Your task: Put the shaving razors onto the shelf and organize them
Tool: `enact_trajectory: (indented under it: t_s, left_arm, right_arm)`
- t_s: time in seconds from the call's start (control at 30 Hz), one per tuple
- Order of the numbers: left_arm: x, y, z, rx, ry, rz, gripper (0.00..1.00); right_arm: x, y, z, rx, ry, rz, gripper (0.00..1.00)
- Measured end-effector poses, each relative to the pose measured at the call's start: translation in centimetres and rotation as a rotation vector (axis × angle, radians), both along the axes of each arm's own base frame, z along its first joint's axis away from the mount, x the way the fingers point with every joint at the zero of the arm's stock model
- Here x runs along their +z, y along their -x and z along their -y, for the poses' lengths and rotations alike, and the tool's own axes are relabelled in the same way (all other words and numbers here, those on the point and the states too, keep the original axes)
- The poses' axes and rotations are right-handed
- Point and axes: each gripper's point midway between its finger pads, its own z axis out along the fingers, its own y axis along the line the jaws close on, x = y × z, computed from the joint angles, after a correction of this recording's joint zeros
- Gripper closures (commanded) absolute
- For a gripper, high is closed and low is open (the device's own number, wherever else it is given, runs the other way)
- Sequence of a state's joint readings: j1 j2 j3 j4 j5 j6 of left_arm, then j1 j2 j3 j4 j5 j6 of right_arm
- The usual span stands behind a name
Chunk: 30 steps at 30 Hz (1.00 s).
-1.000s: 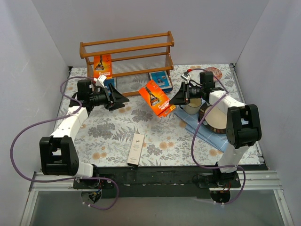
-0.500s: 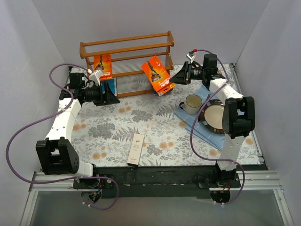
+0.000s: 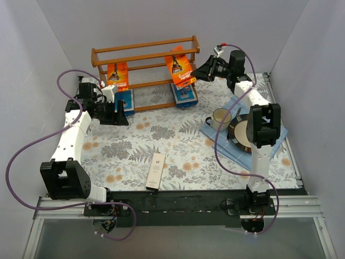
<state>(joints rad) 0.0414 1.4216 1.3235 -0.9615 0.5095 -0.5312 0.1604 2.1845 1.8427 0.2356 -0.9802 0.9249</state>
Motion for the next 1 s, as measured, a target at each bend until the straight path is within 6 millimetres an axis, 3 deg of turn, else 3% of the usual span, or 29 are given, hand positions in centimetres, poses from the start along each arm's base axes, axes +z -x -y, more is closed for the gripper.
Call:
enact_trajectory:
  t_s: [0.1, 0.3, 0.43, 0.7, 0.73, 0.8, 0.83, 1.0]
  left_arm:
    - [-0.2, 0.5, -0.2, 0.002, -0.010, -0.021, 0.38]
    - [0.1, 1.0, -0.4, 0.010, -0.023, -0.019, 0.38]
    - [0.3, 1.3, -0.4, 0.012, -0.024, -0.011, 0.38]
    - [-0.4, 2.4, -0.3, 0.020, -0.019, -0.027, 0.38]
    - [-0.5, 2.5, -0.3, 0.021, -0.018, -0.029, 0.38]
    - [-0.7, 2.8, -0.3, 0.021, -0.018, -0.034, 0.38]
    - [-0.8, 2.9, -0.3, 0.021, -0.018, -0.035, 0.38]
    - [-0.8, 3.2, -0.3, 0.021, -0.018, -0.033, 0.38]
  right_arm:
    - [0.0, -1.6, -0.4, -0.033, 0.001, 0.017, 0.99]
    - [-2.4, -3.1, -1.4, -0.082, 0.025, -0.037, 0.99]
    - [-3.9, -3.1, -2.8, -0.082, 0.038, -0.085, 0.99]
    - [-3.7, -3.0, -4.5, -0.106, 0.051, -0.097, 0.99]
    - [-3.8, -3.0, -4.6, -0.110, 0.052, -0.103, 0.96]
    - [-3.8, -3.1, -4.5, -0.116, 0.051, -0.113, 0.71]
    - [-3.9, -3.1, -4.5, -0.121, 0.052, -0.127, 0.66]
    - [-4.5, -3.3, -4.3, -0.148, 0.065, -0.174, 0.59]
